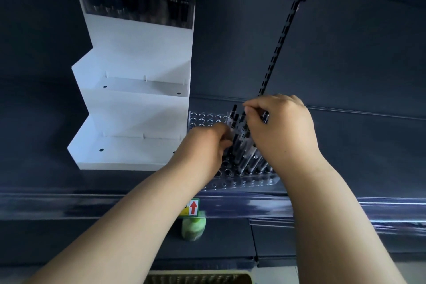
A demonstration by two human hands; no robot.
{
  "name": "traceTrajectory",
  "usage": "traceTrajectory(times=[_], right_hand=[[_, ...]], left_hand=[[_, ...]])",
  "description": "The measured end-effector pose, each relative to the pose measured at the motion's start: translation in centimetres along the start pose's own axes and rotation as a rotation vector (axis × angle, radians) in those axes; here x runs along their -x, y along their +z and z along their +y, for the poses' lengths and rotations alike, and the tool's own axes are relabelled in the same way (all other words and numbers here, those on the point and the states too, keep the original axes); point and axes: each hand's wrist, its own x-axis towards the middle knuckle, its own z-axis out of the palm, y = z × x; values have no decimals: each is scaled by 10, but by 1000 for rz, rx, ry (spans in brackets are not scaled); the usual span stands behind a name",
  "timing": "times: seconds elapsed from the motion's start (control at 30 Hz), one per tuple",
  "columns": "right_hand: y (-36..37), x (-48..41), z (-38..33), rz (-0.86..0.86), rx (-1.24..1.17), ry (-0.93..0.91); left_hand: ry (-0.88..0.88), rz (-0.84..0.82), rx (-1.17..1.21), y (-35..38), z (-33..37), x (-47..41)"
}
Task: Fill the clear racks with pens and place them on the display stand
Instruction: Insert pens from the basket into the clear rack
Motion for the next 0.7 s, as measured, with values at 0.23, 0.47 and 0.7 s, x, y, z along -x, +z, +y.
traceTrajectory(times=[0.23, 0.47, 0.7], right_hand=[[0, 1, -5, -2, 11, -69], [3, -3, -3, -30, 46, -89], [-20, 2, 18, 66, -103, 59]], left_hand=[[-53, 54, 84, 0, -1, 2], [-89, 70, 80, -1, -3, 4], [-28, -6, -186, -23, -6, 28]])
